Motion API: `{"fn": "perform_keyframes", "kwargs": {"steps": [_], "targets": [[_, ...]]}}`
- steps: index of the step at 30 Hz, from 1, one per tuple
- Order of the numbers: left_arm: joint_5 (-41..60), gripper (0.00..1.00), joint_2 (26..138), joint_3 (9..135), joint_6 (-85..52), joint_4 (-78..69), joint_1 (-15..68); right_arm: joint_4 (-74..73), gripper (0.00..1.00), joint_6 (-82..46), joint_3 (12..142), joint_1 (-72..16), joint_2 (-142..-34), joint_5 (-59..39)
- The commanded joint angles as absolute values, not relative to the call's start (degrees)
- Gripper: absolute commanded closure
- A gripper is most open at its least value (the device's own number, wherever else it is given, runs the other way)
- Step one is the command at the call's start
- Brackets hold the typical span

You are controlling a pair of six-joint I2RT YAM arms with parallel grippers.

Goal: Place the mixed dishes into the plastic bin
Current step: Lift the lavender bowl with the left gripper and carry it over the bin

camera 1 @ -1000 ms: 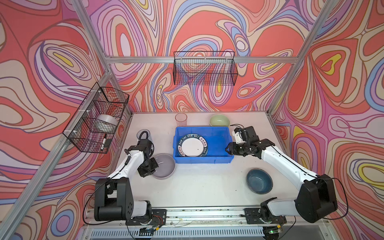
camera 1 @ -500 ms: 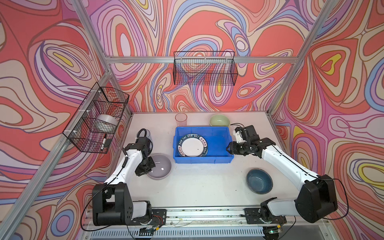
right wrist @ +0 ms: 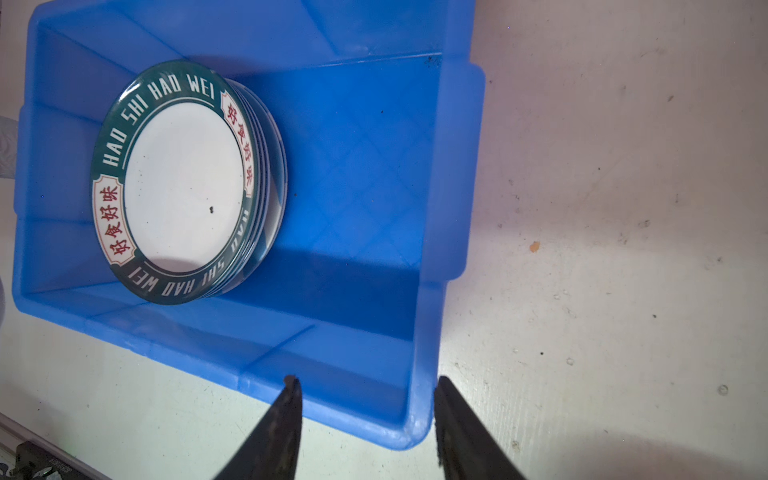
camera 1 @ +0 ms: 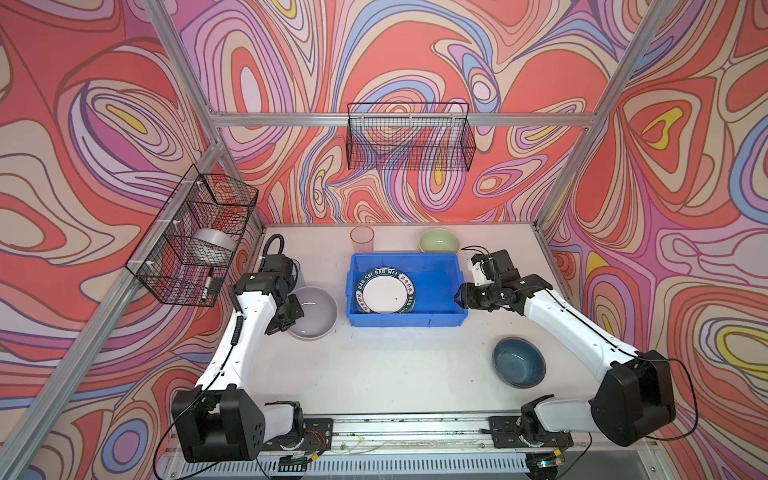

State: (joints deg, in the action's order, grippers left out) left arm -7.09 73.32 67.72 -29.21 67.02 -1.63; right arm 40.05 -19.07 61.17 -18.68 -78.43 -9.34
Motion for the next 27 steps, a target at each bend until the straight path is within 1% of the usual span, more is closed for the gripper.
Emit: {"fn": "perform_keyframes", "kwargs": {"steps": [1, 6, 10, 15, 23, 27], "targets": [[-0.59, 1.00, 72.21, 71.73, -26.04, 67.06, -1.94, 40.78, 0.47, -18.81, 62.75, -18.37, -76.82, -8.12], [7.21, 1.00, 74.23, 74.15, -24.88, 64.64, -1.78, 41.52, 0.47, -18.81, 62.65, -18.36, -75.65, -7.28], [11.48, 1.00, 76.60, 77.39, -23.18, 63.12, 0.38, 41.84, 0.47, -18.73, 62.36, -18.37, -74.89, -6.71], [9.38, 1.00, 81.85, 84.51, -23.15, 63.97, 5.90, 42.11, 0.47, -19.07, 62.31, -18.37, -74.44, -6.77], [11.05, 1.00, 92.35, 93.85, -23.69, 62.08, 11.46, 43.41, 0.47, -18.48, 62.32, -18.37, -72.78, -6.00], [10.03, 1.00, 98.10, 99.40, -23.05, 62.67, 15.01, 43.85, 0.47, -18.19, 61.84, -18.32, -71.94, -5.72]]}}
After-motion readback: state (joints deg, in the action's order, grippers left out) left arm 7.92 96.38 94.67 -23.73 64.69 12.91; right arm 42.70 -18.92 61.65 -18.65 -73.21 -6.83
